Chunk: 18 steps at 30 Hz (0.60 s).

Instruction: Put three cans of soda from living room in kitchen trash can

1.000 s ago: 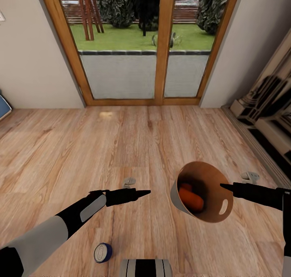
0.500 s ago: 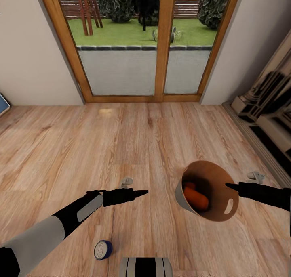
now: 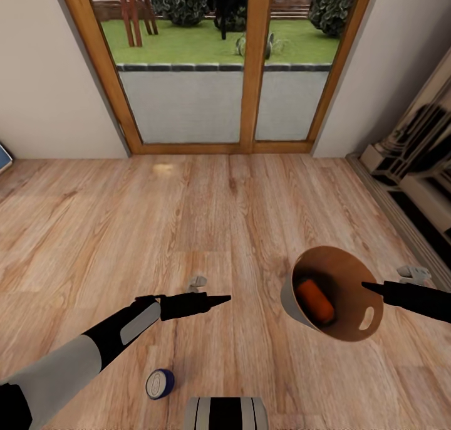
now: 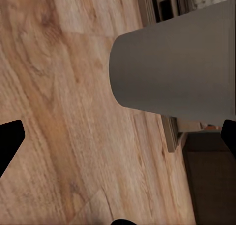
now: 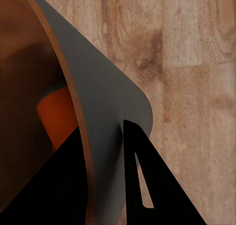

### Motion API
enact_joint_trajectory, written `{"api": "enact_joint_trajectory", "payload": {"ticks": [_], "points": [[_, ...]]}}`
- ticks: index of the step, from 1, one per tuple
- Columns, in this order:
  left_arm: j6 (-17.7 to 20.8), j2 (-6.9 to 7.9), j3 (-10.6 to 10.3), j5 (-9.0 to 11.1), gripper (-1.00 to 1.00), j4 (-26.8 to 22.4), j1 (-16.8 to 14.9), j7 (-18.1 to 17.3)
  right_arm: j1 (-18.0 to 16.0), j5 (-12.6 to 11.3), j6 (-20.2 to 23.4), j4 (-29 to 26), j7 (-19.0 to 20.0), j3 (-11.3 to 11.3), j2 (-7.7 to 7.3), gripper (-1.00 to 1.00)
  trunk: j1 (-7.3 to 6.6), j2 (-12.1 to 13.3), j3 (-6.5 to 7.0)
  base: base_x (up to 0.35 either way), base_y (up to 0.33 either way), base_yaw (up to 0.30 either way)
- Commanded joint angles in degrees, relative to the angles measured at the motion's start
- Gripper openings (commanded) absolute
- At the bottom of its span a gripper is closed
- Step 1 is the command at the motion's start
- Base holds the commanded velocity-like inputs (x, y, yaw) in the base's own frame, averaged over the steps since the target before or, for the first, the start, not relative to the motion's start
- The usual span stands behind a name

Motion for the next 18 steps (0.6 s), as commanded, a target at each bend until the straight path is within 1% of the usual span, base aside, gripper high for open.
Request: {"api": "enact_joint_trajectory", "payload": {"ticks": [1,8,12,14,16,17,18], "points": [[0.00,0.01,0.00,0.00,1.00,0.00,0.00,0.00,-0.02,-0.67,0.57,-0.02,0.19,0.02,-0.03,-1.00,-0.01,0.00,-0.09,0.000,0.000,0.000],[0.00,0.02,0.00,0.00,1.00,0.00,0.00,0.00,-0.20,-0.38,0.57,0.06,-0.40,0.16,-0.30,-1.00,-0.01,0.00,-0.75,0.000,0.000,0.000],[0.00,-0.04,0.00,0.00,1.00,0.02,0.00,0.02,-2.01,-0.07,0.57,0.22,-0.59,0.22,-1.07,-1.00,-0.01,0.00,-1.12,0.000,0.000,0.000],[0.00,-0.10,0.00,0.00,1.00,0.02,0.00,0.07,-4.40,0.01,0.57,0.66,-2.27,0.54,-1.19,-1.00,-0.01,0.00,-1.31,0.000,0.000,0.000],[0.00,-0.11,0.00,0.00,1.00,0.03,0.00,0.08,-5.88,-0.04,0.57,1.74,-4.96,0.75,-1.19,-1.00,-0.01,0.00,-1.50,0.000,0.000,0.000],[0.00,-0.12,0.00,0.00,1.00,0.04,0.00,0.08,-6.47,-0.10,0.57,2.75,-6.30,0.80,-1.17,-1.00,-0.01,0.00,-1.59,0.000,0.000,0.000],[0.00,-0.12,0.00,0.00,1.00,0.03,0.00,0.09,-7.54,-0.19,0.57,4.97,-8.37,0.85,-1.10,-1.00,-0.01,0.00,-1.69,0.000,0.000,0.000]]}}
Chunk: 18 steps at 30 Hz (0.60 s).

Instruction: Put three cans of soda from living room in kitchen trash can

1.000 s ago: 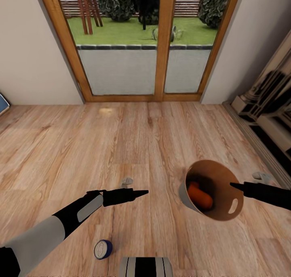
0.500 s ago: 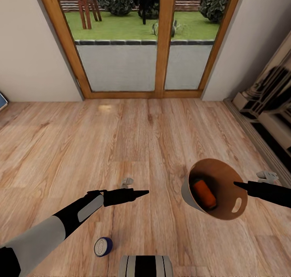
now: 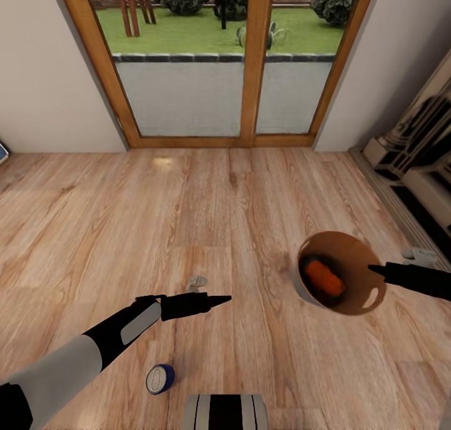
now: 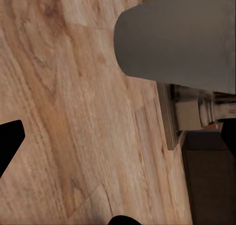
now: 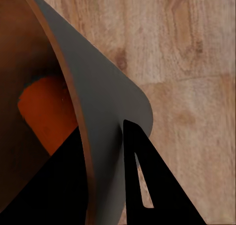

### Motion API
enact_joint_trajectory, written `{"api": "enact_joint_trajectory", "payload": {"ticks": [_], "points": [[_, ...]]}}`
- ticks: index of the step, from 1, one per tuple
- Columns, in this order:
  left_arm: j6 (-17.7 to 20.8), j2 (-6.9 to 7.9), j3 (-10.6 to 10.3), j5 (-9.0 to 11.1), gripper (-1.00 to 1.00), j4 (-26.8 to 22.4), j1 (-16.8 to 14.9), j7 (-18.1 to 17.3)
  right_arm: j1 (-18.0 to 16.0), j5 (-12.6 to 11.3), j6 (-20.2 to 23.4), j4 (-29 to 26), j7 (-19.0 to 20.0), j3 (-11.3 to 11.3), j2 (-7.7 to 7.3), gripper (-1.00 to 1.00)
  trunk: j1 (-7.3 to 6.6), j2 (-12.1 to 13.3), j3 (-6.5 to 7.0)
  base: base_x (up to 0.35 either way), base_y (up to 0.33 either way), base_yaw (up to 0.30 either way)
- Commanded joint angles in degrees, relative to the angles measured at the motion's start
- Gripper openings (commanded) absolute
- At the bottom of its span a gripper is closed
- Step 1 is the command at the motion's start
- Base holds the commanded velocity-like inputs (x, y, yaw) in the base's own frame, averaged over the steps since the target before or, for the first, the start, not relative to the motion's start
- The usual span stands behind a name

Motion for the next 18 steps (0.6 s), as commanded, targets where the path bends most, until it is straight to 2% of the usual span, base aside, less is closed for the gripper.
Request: {"api": "enact_joint_trajectory", "payload": {"ticks": [1,4,10,18], "points": [[0.01,0.01,0.02,0.00,1.00,-0.02,0.01,0.01,-0.85,-1.20,0.61,1.71,-1.04,0.08,0.04,-1.00,-0.02,-0.01,-0.10,0.000,0.000,0.000],[0.01,0.01,0.02,0.00,1.00,0.03,0.01,0.01,-2.64,-1.42,0.61,5.58,-3.13,0.99,0.15,-1.00,-0.02,-0.01,-0.38,0.000,0.000,0.000],[0.01,0.01,0.01,0.00,1.00,0.04,0.01,0.01,-3.33,-1.74,0.61,5.67,-3.71,2.22,0.21,-1.00,-0.02,-0.01,-0.95,0.000,0.000,0.000],[0.01,0.01,0.00,0.00,1.00,0.04,0.01,0.01,-3.42,-1.84,0.61,-0.42,-3.27,2.29,0.28,-1.00,-0.02,-0.01,-1.71,0.000,0.000,0.000]]}}
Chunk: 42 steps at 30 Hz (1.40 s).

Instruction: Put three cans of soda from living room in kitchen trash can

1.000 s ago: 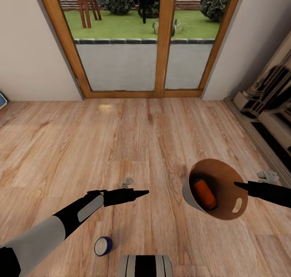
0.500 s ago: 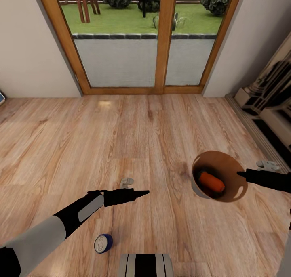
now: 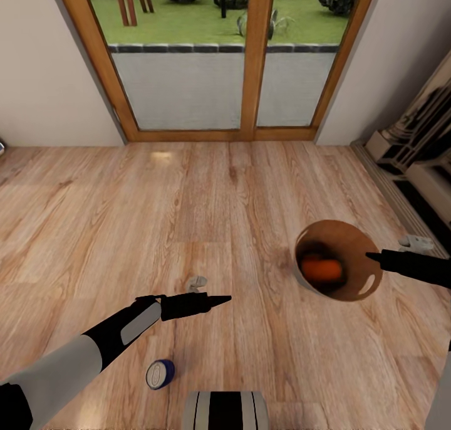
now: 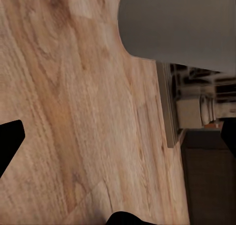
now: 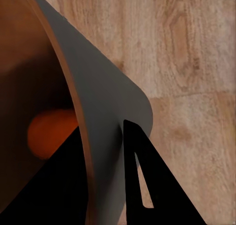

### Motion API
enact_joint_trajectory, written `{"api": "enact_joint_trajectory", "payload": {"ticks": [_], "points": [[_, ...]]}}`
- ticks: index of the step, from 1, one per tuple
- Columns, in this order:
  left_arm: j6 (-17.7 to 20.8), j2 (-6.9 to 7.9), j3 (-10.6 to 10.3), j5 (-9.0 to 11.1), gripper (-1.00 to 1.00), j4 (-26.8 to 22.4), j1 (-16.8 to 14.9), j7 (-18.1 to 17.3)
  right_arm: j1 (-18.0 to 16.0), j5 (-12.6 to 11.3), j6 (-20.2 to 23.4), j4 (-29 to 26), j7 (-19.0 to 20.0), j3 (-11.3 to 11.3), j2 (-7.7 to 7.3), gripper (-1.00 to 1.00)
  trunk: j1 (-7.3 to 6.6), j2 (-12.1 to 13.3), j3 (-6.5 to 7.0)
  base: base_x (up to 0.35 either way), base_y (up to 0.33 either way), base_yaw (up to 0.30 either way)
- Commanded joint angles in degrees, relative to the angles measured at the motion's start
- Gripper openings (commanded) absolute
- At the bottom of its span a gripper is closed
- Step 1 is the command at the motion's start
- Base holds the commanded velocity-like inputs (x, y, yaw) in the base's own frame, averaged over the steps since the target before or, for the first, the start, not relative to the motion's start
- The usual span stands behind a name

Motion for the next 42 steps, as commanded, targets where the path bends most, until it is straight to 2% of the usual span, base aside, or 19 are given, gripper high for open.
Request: {"api": "enact_joint_trajectory", "payload": {"ticks": [1,6,17,34,36,38,39,40,42], "points": [[-0.03,0.00,0.01,0.00,1.00,0.00,0.00,0.00,0.00,-0.72,0.66,-0.31,0.20,0.02,0.01,-1.00,-0.01,0.00,-0.10,0.000,0.000,0.000],[-1.29,0.00,-0.06,0.00,1.00,0.00,0.00,-0.12,0.00,-0.79,0.66,-1.69,0.70,0.02,0.02,-1.00,-0.01,0.00,-0.57,0.000,0.000,0.000],[-1.47,0.22,-0.06,0.00,1.00,0.00,0.00,-0.18,-0.04,-0.77,0.66,-3.15,2.50,0.02,0.04,-1.00,-0.01,0.00,-1.55,0.000,0.000,0.000],[-1.61,0.36,-0.08,0.00,1.00,-0.08,0.00,0.05,-0.08,-0.72,0.66,-3.46,3.28,0.08,0.44,-1.00,-0.01,0.00,-1.64,0.000,0.000,0.000],[-1.22,0.27,-0.12,0.05,1.00,-0.09,0.00,2.21,-0.09,-0.72,0.66,-3.46,3.26,0.10,0.46,-1.00,-0.01,0.00,-1.64,0.000,0.000,0.000],[-0.63,0.40,-0.24,0.06,1.00,-0.23,0.00,7.62,-0.07,-0.72,0.66,-3.46,3.21,0.11,0.38,-1.00,-0.01,0.00,-1.64,0.000,0.000,0.000],[0.06,0.58,-0.30,0.18,1.00,-0.57,0.02,11.48,-0.07,-0.68,0.66,-3.44,3.18,0.11,0.34,-1.00,-0.01,0.00,-1.64,0.000,0.000,0.000],[2.21,1.22,-0.45,0.42,1.00,-2.59,0.05,17.59,-0.08,-0.57,0.66,-3.41,3.10,0.11,0.32,-1.00,-0.01,0.00,-1.64,0.000,0.000,0.000],[5.87,2.84,-0.72,0.82,1.00,-8.62,0.07,26.11,-0.07,-0.31,0.66,-3.39,3.01,0.15,0.30,-1.00,-0.01,0.00,-1.64,0.000,0.000,0.000]]}}
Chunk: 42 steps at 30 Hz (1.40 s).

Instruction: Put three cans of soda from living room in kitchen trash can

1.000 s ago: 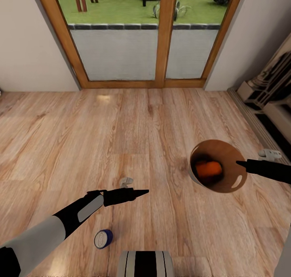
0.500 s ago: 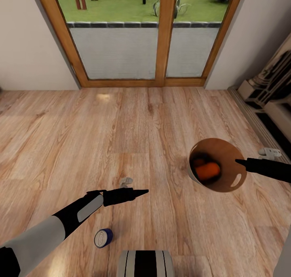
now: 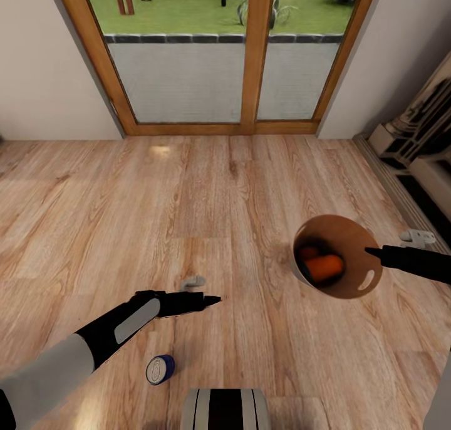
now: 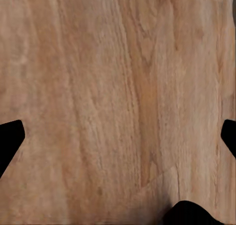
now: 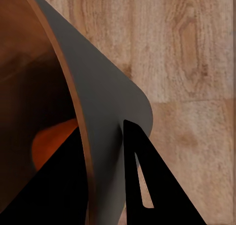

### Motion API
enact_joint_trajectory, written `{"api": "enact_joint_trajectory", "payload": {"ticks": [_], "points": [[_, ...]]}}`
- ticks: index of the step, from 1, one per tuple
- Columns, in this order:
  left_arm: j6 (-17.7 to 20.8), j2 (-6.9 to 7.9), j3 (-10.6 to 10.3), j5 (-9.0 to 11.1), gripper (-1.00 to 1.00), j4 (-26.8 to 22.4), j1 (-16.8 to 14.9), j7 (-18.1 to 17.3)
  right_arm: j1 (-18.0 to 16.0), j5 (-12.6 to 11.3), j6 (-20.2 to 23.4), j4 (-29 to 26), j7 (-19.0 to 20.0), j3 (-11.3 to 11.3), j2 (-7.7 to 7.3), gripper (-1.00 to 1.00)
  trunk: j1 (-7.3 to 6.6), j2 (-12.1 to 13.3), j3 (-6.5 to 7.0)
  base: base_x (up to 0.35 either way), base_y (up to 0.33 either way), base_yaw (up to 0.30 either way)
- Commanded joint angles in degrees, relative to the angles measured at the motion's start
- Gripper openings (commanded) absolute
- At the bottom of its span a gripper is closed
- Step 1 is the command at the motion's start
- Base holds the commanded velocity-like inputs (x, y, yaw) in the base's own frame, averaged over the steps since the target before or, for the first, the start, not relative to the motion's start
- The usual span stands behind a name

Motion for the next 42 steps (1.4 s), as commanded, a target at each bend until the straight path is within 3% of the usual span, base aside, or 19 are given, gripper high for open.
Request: {"api": "enact_joint_trajectory", "payload": {"ticks": [1,2,3,5,6,7,9,11,13,16,17,19,20,29,34,37,38,39,42], "points": [[2.90,1.91,-0.14,0.74,1.00,-8.45,0.17,10.17,-0.01,-0.59,0.56,0.04,0.08,-0.01,0.00,-1.00,0.00,0.00,0.00,0.000,0.000,0.000],[4.31,3.61,-0.18,2.30,1.00,-14.81,0.27,18.76,-0.02,-0.52,0.56,0.06,0.01,-0.02,0.00,-1.00,0.00,0.00,0.00,0.000,0.000,0.000],[4.94,4.87,-0.20,3.94,1.00,-18.33,0.33,24.08,-0.03,-0.49,0.56,0.07,-0.01,-0.02,-0.01,-1.00,0.00,0.00,0.00,0.000,0.000,0.000],[5.53,8.80,-0.38,11.54,1.00,-25.60,0.61,36.94,-0.02,-0.45,0.56,0.08,-0.05,-0.03,-0.01,-1.00,0.00,0.00,0.00,0.000,0.000,0.000],[5.52,9.74,-0.65,13.87,1.00,-26.97,0.73,40.12,-0.02,-0.45,0.56,0.08,-0.05,-0.03,-0.04,-1.00,0.00,0.00,0.00,0.000,0.000,0.000],[5.43,11.11,-2.02,17.07,1.00,-28.57,1.14,45.73,0.01,-0.47,0.56,0.14,-0.06,0.01,-0.04,-1.00,0.00,0.00,0.00,0.000,0.000,0.000],[5.27,12.61,-4.75,19.02,1.00,-29.39,1.88,50.92,0.04,-0.51,0.56,0.35,-0.06,0.74,-0.02,-1.00,0.00,0.00,0.00,0.000,0.000,0.000],[5.20,13.84,-6.36,20.42,1.00,-29.64,3.14,52.97,0.05,-0.43,0.56,0.50,-0.06,1.88,0.01,-1.00,0.00,0.00,0.00,0.000,0.000,0.000],[4.00,16.06,-7.23,21.96,1.00,-29.71,6.63,54.96,0.04,-0.37,0.56,0.58,-0.06,3.48,0.06,-1.00,0.00,0.00,0.00,0.000,0.000,0.000],[-3.30,18.89,-8.51,22.43,1.00,-29.76,11.37,56.55,0.01,-0.38,0.56,0.61,-0.06,4.35,0.01,-1.00,0.00,0.00,0.00,0.000,0.000,0.000],[-6.66,20.37,-11.65,22.50,1.00,-29.79,12.84,56.62,0.02,-0.41,0.56,0.58,-0.06,4.52,0.00,-1.00,0.00,0.00,0.00,0.000,0.000,0.000],[-8.53,20.98,-14.56,22.53,1.00,-29.80,13.36,56.63,0.04,-0.42,0.56,0.58,-0.06,4.64,0.00,-1.00,0.00,0.00,0.00,0.000,0.000,0.000],[-10.54,21.40,-17.48,22.54,1.00,-29.81,13.73,56.67,0.05,-0.43,0.56,0.60,-0.06,5.90,0.04,-1.00,0.00,0.00,0.00,0.000,0.000,0.000],[-10.97,20.77,-18.75,22.11,1.00,-29.12,13.91,56.73,0.05,-0.46,0.56,0.53,-0.06,7.93,0.08,-1.00,0.00,0.00,0.00,0.000,0.000,0.000],[-8.37,17.27,-18.36,21.79,1.00,-28.99,13.91,56.88,0.06,-0.44,0.56,0.46,-0.06,8.10,0.08,-1.00,0.00,0.00,0.00,0.000,0.000,0.000],[-5.29,15.28,-14.88,21.61,1.00,-28.91,13.91,57.16,0.06,-0.44,0.56,0.44,-0.06,8.13,0.08,-1.00,0.00,0.00,0.00,0.000,0.000,0.000],[-4.24,14.69,-13.11,21.52,1.00,-28.87,13.91,57.23,0.06,-0.44,0.56,0.44,-0.06,8.14,0.08,-1.00,0.00,0.00,0.00,0.000,0.000,0.000],[-1.98,13.61,-9.82,21.00,1.00,-28.80,13.91,57.30,0.06,-0.44,0.56,0.44,-0.06,8.14,0.08,-1.00,0.00,0.00,0.00,0.000,0.000,0.000],[0.83,11.84,-6.50,19.25,1.00,-28.31,13.91,57.30,0.06,-0.44,0.56,0.40,-0.07,8.15,0.08,-1.00,0.00,0.00,0.00,0.000,0.000,0.000]]}}
